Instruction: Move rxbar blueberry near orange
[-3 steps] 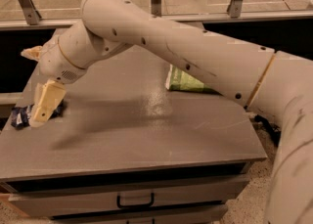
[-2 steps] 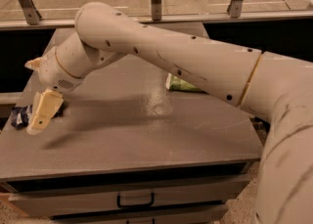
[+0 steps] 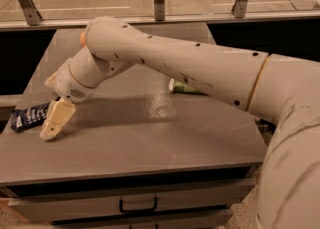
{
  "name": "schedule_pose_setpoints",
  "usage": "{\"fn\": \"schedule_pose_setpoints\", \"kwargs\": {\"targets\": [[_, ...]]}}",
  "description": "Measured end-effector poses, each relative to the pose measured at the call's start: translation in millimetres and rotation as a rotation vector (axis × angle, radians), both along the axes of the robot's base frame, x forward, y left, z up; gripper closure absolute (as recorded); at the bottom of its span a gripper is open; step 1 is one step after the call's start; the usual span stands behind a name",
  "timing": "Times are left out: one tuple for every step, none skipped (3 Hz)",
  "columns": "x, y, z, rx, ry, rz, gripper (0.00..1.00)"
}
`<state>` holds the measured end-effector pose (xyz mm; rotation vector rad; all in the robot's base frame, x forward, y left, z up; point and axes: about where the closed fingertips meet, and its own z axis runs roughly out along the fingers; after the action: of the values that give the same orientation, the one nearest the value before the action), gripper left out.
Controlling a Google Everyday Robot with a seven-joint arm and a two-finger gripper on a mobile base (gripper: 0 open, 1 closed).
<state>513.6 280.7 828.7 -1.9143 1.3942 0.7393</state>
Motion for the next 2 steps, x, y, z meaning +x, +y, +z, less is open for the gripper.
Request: {"fn": "schedule_pose_setpoints", "kwargs": {"targets": [[14.3,-15.7,-3.1,-0.024,0.01,-0.04,0.42],[20.7,-24.7,4.8,-0.015,0.016,-0.059,0.64]]}}
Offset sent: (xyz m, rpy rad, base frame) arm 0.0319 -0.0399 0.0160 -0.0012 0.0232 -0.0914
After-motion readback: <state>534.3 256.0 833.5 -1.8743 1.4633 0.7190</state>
